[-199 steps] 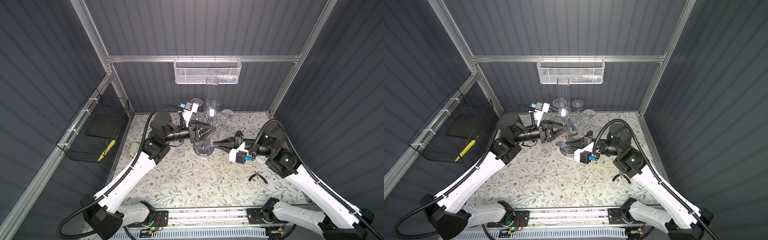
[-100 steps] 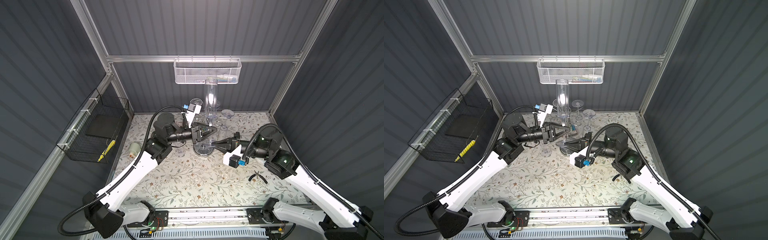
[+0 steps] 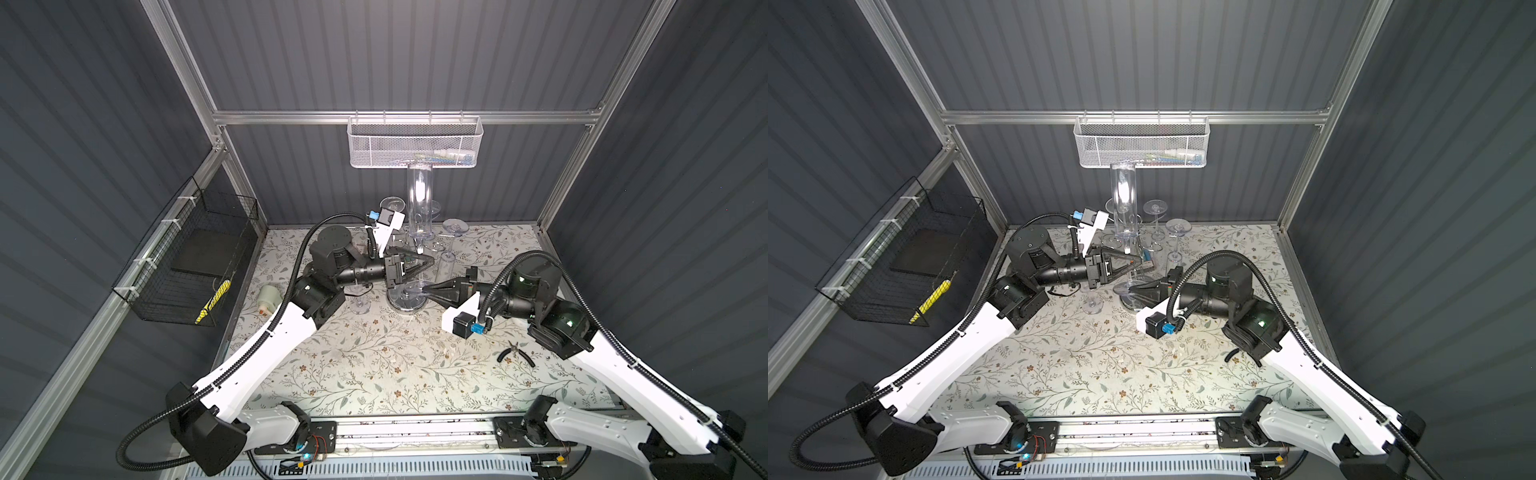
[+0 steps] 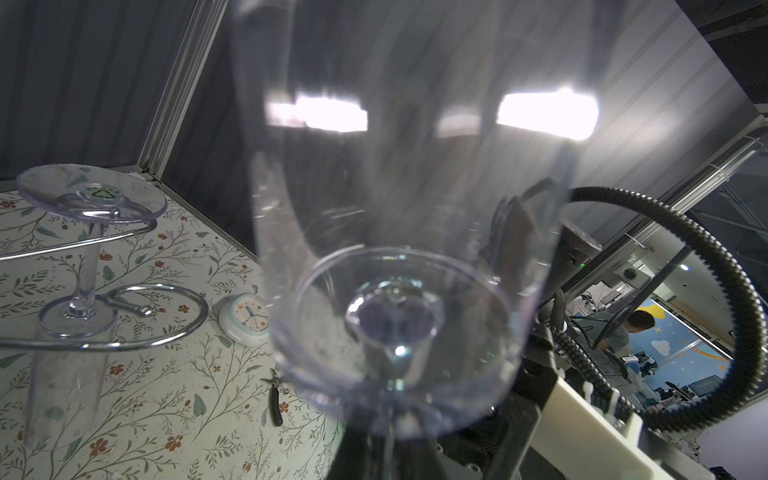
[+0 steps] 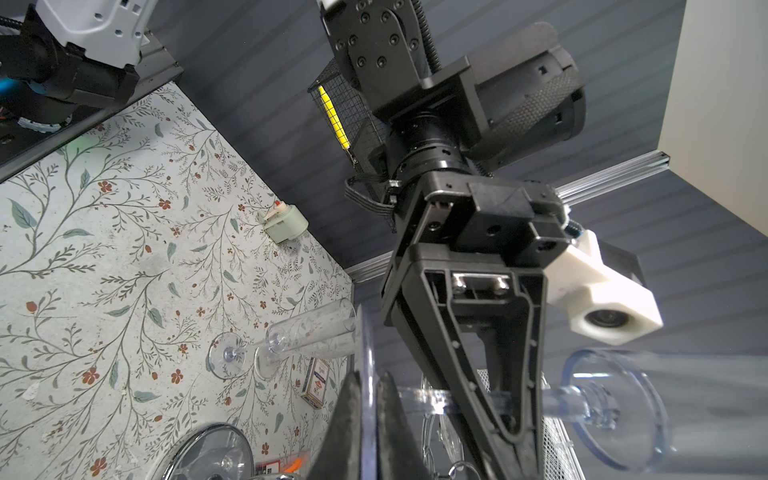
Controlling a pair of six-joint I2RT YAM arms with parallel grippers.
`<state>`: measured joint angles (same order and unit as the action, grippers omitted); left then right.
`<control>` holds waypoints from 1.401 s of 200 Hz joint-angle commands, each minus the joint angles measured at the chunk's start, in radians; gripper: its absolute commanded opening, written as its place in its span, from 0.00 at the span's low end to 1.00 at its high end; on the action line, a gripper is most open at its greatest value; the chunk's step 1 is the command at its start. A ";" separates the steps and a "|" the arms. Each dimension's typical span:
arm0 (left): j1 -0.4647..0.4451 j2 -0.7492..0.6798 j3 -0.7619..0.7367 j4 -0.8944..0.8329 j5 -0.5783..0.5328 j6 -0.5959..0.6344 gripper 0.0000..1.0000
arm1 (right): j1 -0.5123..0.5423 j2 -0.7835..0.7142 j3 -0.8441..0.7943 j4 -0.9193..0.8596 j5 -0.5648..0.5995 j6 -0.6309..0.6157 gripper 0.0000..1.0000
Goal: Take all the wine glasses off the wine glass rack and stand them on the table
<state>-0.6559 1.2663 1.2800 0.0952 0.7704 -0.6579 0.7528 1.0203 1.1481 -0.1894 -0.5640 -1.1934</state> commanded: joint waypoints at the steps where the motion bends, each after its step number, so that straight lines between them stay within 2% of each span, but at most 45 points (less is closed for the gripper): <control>1: -0.005 0.002 0.047 -0.009 -0.004 0.022 0.00 | 0.012 0.001 0.003 0.008 0.015 0.008 0.00; 10: -0.005 -0.003 0.049 -0.009 -0.013 0.029 0.00 | 0.013 0.000 0.002 0.007 0.015 0.019 0.00; 17: -0.006 -0.006 0.051 -0.011 -0.020 0.035 0.00 | 0.013 -0.002 -0.001 0.009 0.017 0.026 0.15; 21: -0.006 -0.007 0.051 -0.012 -0.024 0.041 0.00 | 0.013 -0.005 -0.007 0.014 0.018 0.027 0.27; 29: -0.006 -0.012 0.053 -0.018 -0.036 0.052 0.00 | 0.015 -0.014 -0.024 0.030 0.021 0.030 0.59; 32: -0.006 -0.013 0.053 -0.021 -0.040 0.056 0.00 | 0.014 -0.016 -0.031 0.039 0.022 0.032 0.87; 33: -0.006 -0.013 0.053 -0.022 -0.042 0.059 0.00 | 0.014 -0.018 -0.034 0.041 0.023 0.034 0.93; 36: -0.006 -0.016 0.056 -0.027 -0.049 0.064 0.00 | 0.015 -0.021 -0.041 0.052 0.025 0.039 0.98; 57: -0.006 -0.023 0.065 -0.063 -0.092 0.107 0.00 | 0.015 -0.048 -0.078 0.150 0.038 0.135 0.99; 80: -0.006 -0.031 0.071 -0.085 -0.143 0.158 0.00 | 0.014 -0.083 -0.172 0.397 0.061 0.245 0.99; 94: -0.006 -0.035 0.077 -0.100 -0.169 0.204 0.00 | 0.016 -0.082 -0.194 0.527 0.137 0.356 0.99; 117: -0.007 -0.045 0.098 -0.149 -0.218 0.297 0.00 | 0.018 -0.067 -0.180 0.646 0.296 0.529 0.99; 147: -0.007 -0.058 0.115 -0.200 -0.280 0.407 0.00 | 0.017 -0.049 -0.152 0.771 0.396 0.745 0.99; 178: -0.007 -0.063 0.125 -0.233 -0.311 0.514 0.00 | 0.017 -0.007 -0.022 0.681 0.470 0.952 0.99; 202: -0.007 -0.072 0.125 -0.255 -0.343 0.583 0.00 | 0.017 0.033 0.106 0.548 0.620 1.107 0.99; 211: -0.007 -0.075 0.125 -0.261 -0.357 0.605 0.00 | 0.018 0.042 0.131 0.521 0.624 1.123 0.99; 237: -0.007 -0.080 0.125 -0.275 -0.378 0.647 0.00 | 0.017 0.040 0.095 0.598 0.470 1.103 0.99; 250: -0.008 -0.083 0.121 -0.272 -0.383 0.658 0.00 | 0.017 0.049 0.118 0.584 0.537 1.178 0.99; 262: -0.011 -0.085 0.115 -0.270 -0.388 0.667 0.00 | 0.017 0.069 0.188 0.468 0.616 1.220 0.99; 280: -0.013 -0.085 0.114 -0.269 -0.400 0.683 0.00 | 0.017 0.092 0.281 0.327 0.615 1.251 0.99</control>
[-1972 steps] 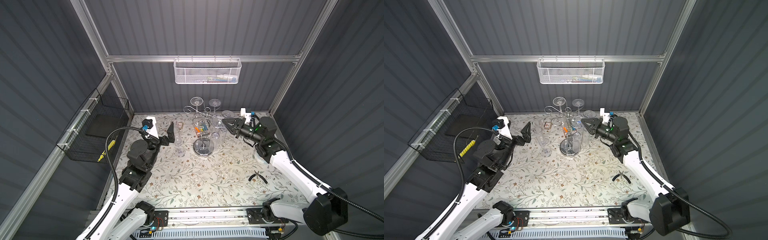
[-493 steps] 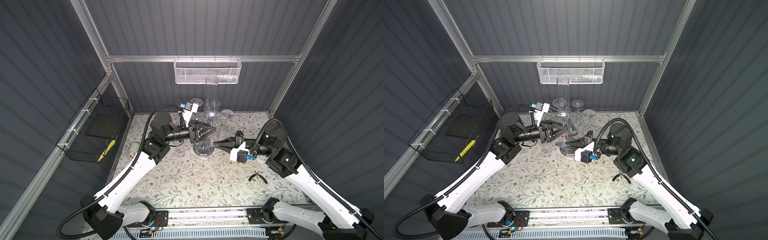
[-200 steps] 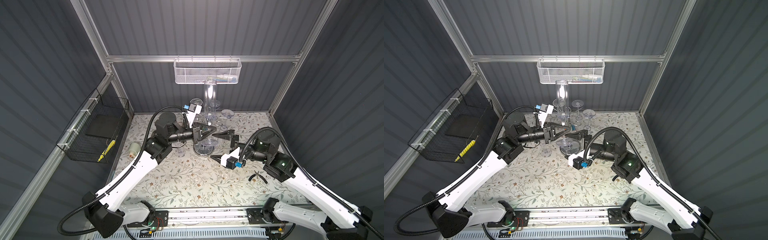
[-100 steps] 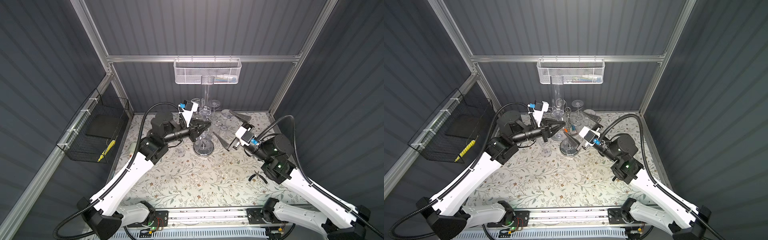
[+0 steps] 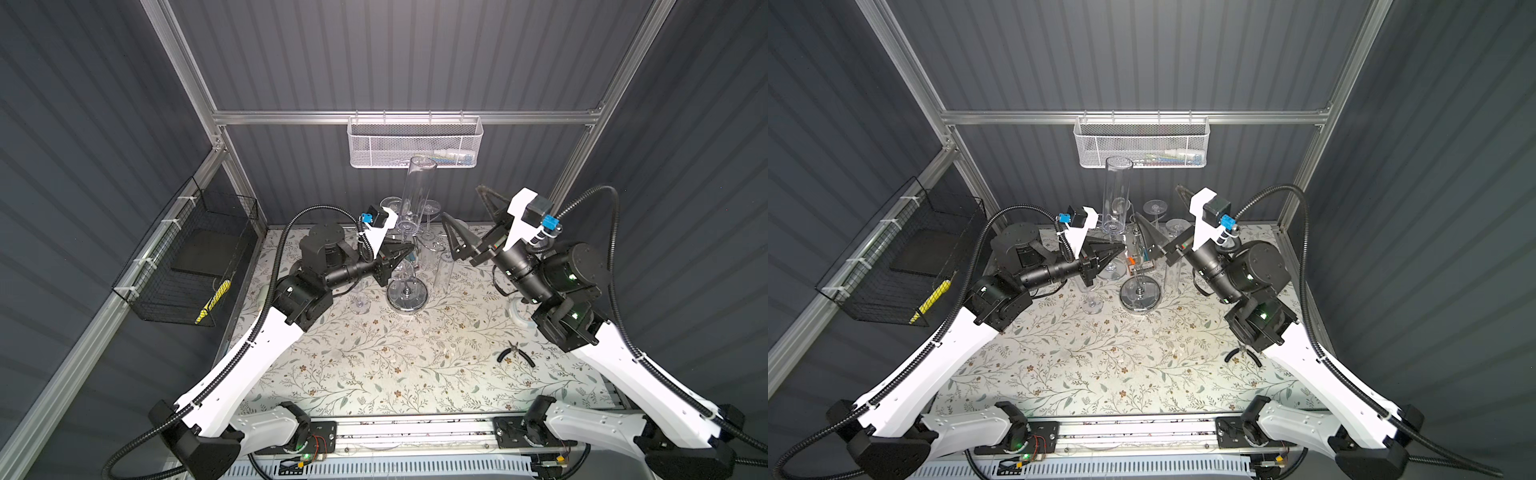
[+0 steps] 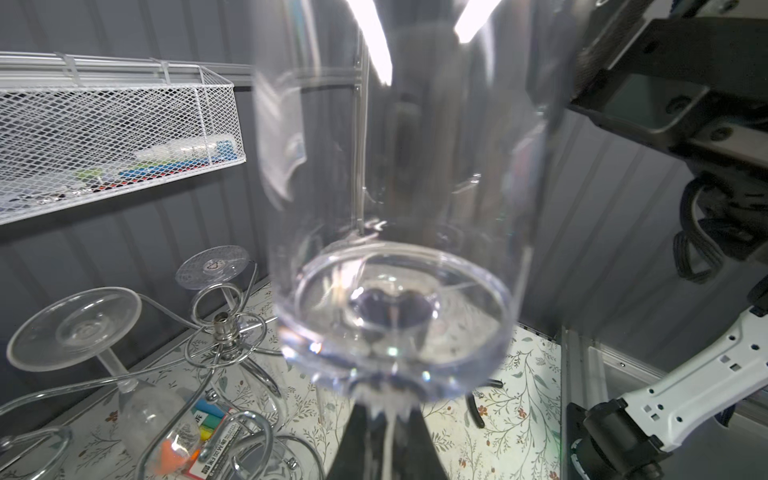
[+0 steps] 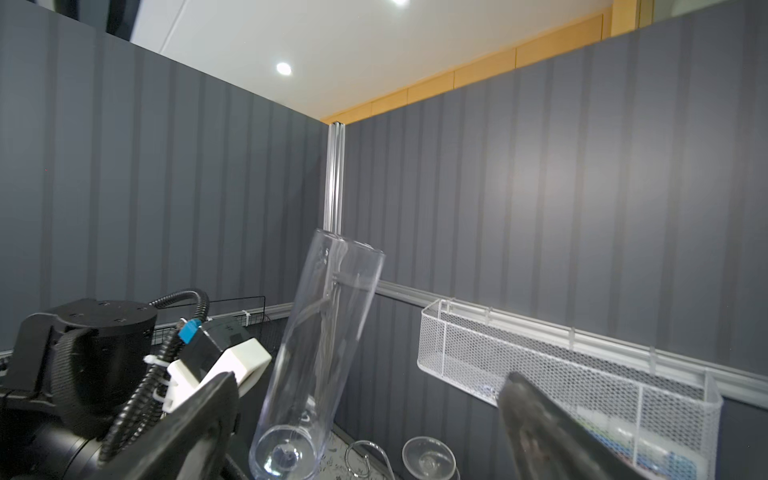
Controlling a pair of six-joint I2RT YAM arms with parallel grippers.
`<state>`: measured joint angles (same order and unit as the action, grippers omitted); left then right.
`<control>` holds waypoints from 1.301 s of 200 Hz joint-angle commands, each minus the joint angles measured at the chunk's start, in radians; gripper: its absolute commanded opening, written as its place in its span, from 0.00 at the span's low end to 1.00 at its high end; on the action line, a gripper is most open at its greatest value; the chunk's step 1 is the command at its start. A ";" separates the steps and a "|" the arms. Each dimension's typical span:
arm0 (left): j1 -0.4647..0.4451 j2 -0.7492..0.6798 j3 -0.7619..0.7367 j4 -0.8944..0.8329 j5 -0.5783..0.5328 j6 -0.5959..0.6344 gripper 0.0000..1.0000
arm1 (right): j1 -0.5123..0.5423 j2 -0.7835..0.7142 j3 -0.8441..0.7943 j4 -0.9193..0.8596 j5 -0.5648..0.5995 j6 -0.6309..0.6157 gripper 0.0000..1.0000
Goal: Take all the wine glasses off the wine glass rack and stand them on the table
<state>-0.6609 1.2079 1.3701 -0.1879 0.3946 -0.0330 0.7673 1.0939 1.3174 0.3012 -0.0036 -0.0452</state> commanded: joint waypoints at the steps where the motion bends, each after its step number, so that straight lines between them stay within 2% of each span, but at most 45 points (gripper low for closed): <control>1: -0.009 -0.027 0.024 0.015 -0.025 0.059 0.00 | 0.004 0.019 0.115 -0.168 0.053 0.108 0.99; 27: -0.009 -0.017 0.023 0.036 -0.030 0.055 0.00 | -0.015 0.111 0.271 -0.374 -0.014 0.287 0.99; 54: -0.013 0.003 0.022 0.067 -0.005 0.033 0.00 | -0.016 0.105 0.227 -0.272 -0.105 0.361 0.99; 90: -0.026 0.012 0.024 0.073 -0.009 0.035 0.00 | -0.017 0.141 0.283 -0.339 -0.109 0.401 0.99; 117: -0.038 0.020 0.025 0.073 -0.014 0.036 0.00 | -0.018 0.184 0.331 -0.364 -0.149 0.421 0.99; 159: -0.060 0.026 0.030 0.070 -0.028 0.046 0.00 | -0.019 0.209 0.353 -0.357 -0.141 0.424 0.97; 209: -0.076 0.045 0.035 0.069 -0.027 0.047 0.00 | -0.019 0.218 0.359 -0.352 -0.181 0.413 0.85; 260: -0.081 0.047 0.070 0.069 -0.025 0.049 0.00 | -0.019 0.216 0.352 -0.392 -0.140 0.385 0.73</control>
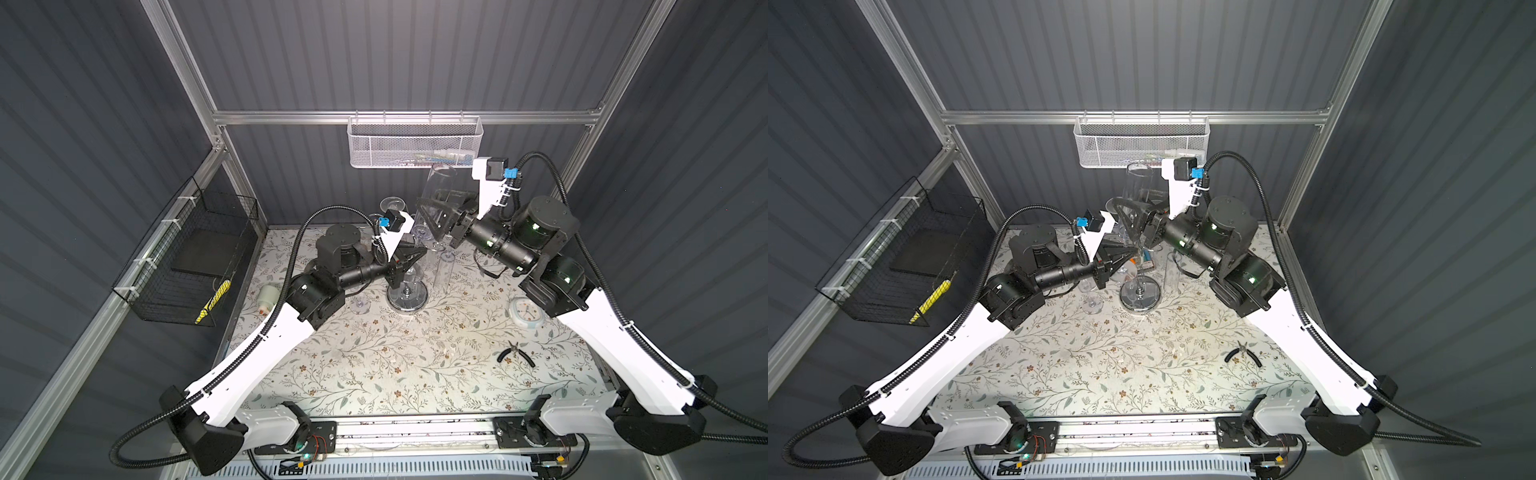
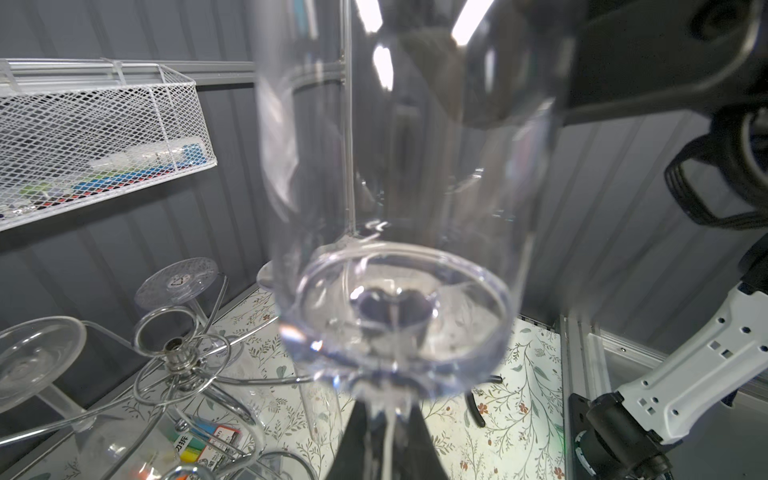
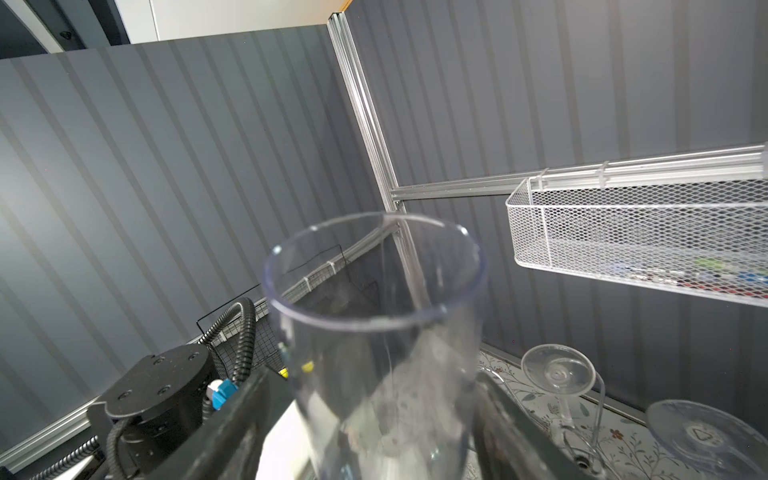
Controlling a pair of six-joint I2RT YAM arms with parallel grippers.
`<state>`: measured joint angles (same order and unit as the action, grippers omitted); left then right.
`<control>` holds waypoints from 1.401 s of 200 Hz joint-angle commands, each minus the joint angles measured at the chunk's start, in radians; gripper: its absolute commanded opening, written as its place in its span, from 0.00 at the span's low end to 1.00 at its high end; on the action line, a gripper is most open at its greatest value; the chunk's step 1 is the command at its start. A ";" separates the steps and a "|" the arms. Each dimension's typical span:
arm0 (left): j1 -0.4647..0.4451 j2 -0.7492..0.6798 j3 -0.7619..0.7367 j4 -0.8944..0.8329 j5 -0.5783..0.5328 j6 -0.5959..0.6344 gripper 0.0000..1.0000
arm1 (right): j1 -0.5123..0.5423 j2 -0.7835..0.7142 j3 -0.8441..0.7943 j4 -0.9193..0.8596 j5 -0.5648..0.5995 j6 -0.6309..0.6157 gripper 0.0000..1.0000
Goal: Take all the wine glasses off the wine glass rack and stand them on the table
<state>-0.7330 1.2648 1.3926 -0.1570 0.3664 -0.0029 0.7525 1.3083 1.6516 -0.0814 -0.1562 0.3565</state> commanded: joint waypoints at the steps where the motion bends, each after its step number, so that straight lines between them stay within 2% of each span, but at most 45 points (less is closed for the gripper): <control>1: -0.008 -0.010 0.048 0.038 0.003 0.020 0.00 | -0.004 0.002 0.018 -0.010 0.013 -0.016 0.72; 19: -0.009 -0.010 0.046 0.034 0.002 0.021 0.00 | -0.004 0.003 0.014 -0.004 0.010 -0.014 0.68; 47: -0.009 -0.010 0.046 0.028 0.005 0.018 0.00 | -0.004 0.005 0.017 -0.001 0.003 -0.020 0.55; 93: -0.012 0.001 0.054 0.019 0.013 0.020 0.00 | -0.005 0.006 0.019 -0.001 -0.010 -0.036 0.43; 110: -0.014 0.002 0.054 0.022 0.013 0.020 0.00 | -0.005 0.007 0.018 0.002 -0.017 -0.040 0.39; 154: -0.015 -0.007 0.048 0.031 0.007 0.015 0.00 | -0.005 -0.007 -0.003 0.031 -0.025 -0.053 0.36; 201: -0.015 -0.042 0.031 0.062 -0.019 -0.003 0.47 | -0.005 -0.020 -0.011 0.026 -0.027 -0.077 0.34; 225: -0.015 -0.065 -0.007 0.060 -0.029 -0.011 0.62 | -0.007 -0.042 -0.026 0.034 -0.001 -0.099 0.34; 244: -0.015 -0.083 -0.006 0.059 -0.029 -0.021 0.69 | -0.008 -0.061 -0.024 0.024 0.018 -0.134 0.33; 280: -0.015 -0.133 -0.022 0.062 -0.109 -0.028 0.72 | -0.028 -0.107 -0.012 -0.013 0.066 -0.221 0.32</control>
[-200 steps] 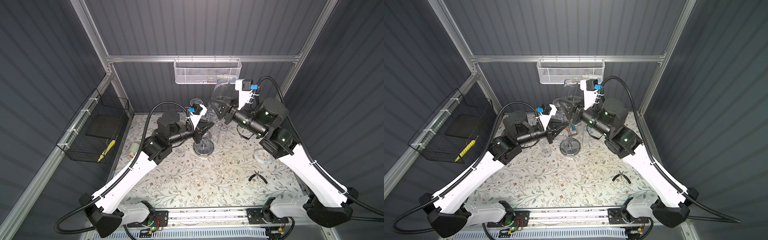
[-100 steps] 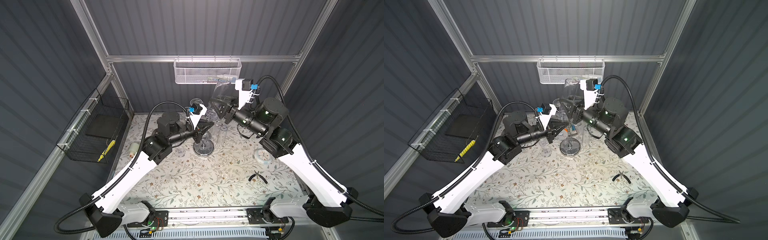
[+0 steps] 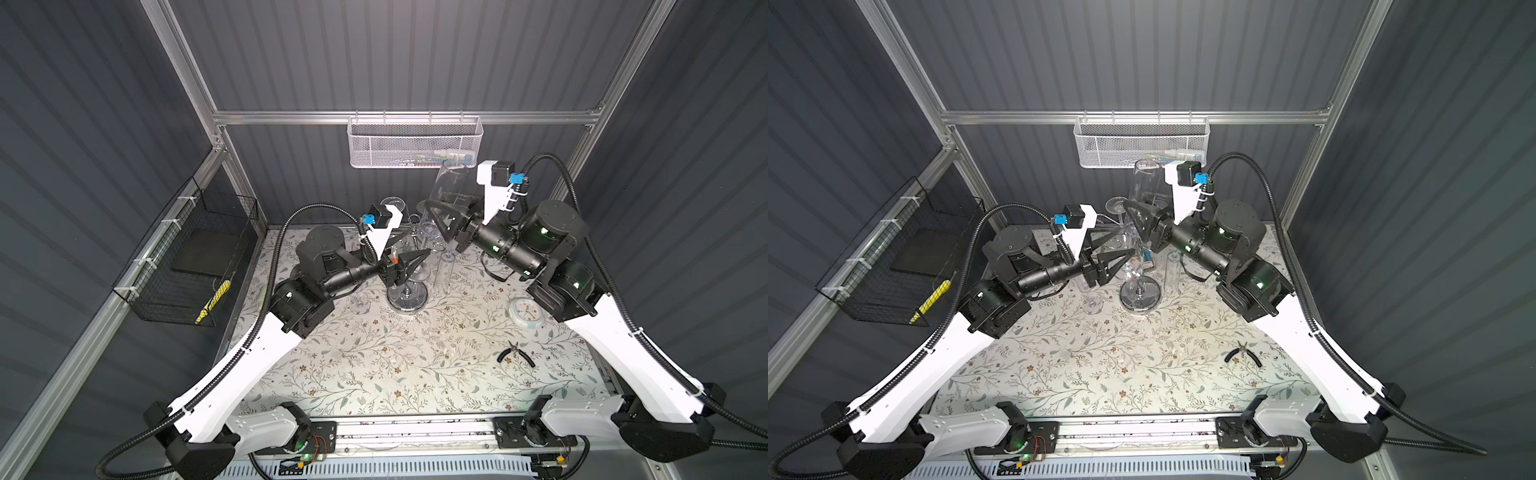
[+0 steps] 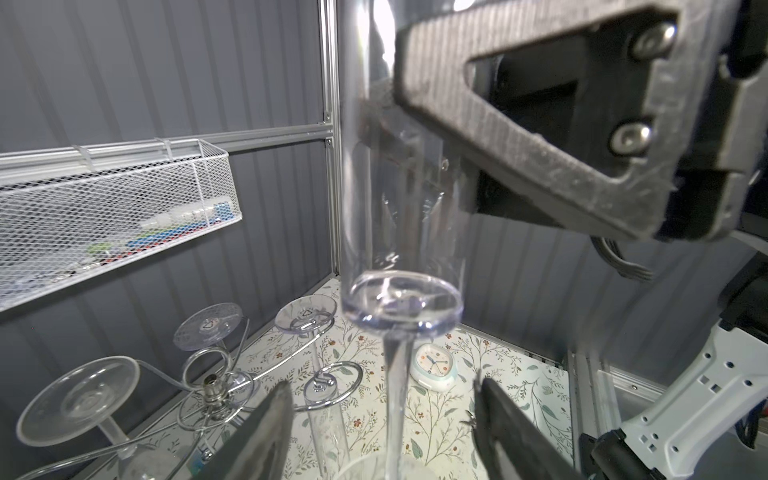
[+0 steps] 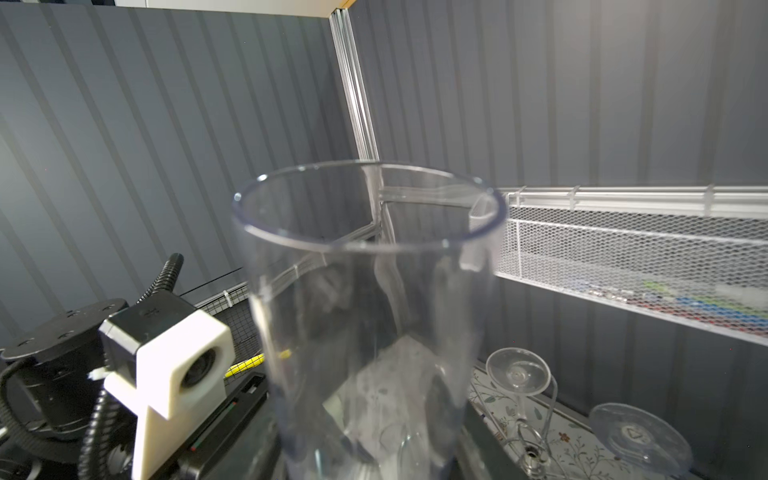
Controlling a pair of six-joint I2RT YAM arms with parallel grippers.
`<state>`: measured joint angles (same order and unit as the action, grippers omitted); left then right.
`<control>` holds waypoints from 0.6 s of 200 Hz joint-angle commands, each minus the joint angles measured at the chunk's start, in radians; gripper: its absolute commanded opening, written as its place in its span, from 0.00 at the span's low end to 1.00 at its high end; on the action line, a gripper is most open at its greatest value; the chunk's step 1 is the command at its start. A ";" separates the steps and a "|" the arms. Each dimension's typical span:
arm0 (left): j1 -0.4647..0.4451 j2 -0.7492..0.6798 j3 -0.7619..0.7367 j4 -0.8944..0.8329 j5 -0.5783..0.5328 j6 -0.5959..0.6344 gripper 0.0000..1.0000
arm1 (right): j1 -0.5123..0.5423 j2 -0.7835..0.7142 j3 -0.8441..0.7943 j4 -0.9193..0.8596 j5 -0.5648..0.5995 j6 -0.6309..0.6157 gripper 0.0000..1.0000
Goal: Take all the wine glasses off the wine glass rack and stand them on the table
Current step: 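Open the left gripper while the right carries the flute away from it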
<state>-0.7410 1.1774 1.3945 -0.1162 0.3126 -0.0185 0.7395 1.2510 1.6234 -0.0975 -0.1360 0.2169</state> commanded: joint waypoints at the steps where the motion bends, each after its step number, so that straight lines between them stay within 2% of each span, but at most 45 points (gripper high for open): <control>1: -0.007 -0.047 -0.025 0.021 -0.058 -0.013 0.72 | -0.017 -0.051 0.016 0.003 0.047 -0.085 0.32; 39: -0.008 -0.115 -0.064 0.021 -0.129 -0.025 0.72 | -0.079 -0.110 0.010 -0.032 0.071 -0.182 0.32; 86: -0.006 -0.186 -0.116 0.035 -0.222 -0.041 0.72 | -0.226 -0.176 -0.022 -0.081 0.038 -0.208 0.33; 120: -0.008 -0.203 -0.124 0.024 -0.250 -0.054 0.72 | -0.294 -0.203 -0.054 -0.095 0.069 -0.268 0.33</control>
<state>-0.7410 0.9920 1.2816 -0.1081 0.1040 -0.0498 0.4828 1.0679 1.5929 -0.1932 -0.0814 0.0093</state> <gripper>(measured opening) 0.715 0.482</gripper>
